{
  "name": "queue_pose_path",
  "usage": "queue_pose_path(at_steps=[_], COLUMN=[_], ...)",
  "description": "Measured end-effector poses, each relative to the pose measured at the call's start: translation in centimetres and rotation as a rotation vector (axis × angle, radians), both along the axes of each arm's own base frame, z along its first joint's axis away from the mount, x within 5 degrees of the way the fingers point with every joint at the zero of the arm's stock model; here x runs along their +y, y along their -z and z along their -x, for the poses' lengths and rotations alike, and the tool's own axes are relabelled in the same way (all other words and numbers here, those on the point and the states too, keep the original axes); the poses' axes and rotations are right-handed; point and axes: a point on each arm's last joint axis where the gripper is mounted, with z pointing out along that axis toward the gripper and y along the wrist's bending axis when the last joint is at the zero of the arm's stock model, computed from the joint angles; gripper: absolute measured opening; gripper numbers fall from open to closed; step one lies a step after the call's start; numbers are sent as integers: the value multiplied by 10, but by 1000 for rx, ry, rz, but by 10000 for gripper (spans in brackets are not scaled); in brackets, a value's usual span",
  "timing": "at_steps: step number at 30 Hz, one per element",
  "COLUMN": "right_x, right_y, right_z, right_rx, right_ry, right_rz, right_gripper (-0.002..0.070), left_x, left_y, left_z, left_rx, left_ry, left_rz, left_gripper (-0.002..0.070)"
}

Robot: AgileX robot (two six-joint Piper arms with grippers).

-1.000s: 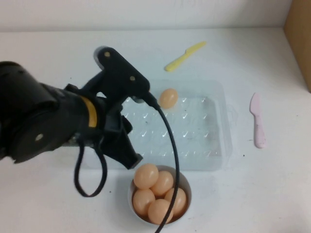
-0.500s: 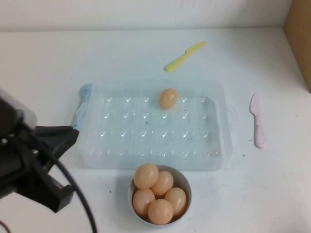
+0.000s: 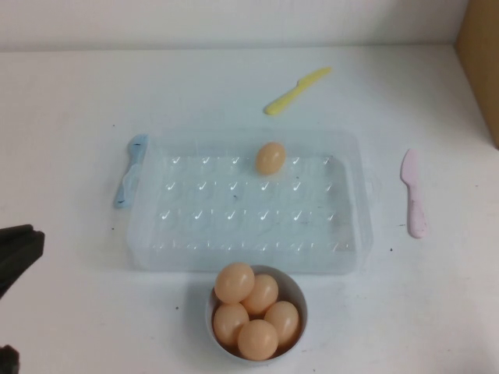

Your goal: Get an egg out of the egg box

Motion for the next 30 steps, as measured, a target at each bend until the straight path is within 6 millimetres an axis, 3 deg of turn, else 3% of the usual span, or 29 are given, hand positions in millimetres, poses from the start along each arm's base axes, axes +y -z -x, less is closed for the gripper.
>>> queue_pose_path(at_steps=[9,12,16,21,30], right_x=[0,0,0,0,0], right_y=[0,0,0,0,0], right_z=[0,0,0,0,0], right_rx=[0,0,0,0,0], right_ry=[0,0,0,0,0], right_rz=[0,0,0,0,0], right_gripper=[-17,-17,-17,-17,-17], left_x=[0,1,8,18,40], left_y=[1,10,29,69,143], left_z=[1,1,5,8,21], left_rx=[12,5,-17,-102,-234], left_ry=[4,4,-35,-114,-413], left_rz=[8,-2,30,108,355], left_gripper=[-2,-3,-3,-3,-3])
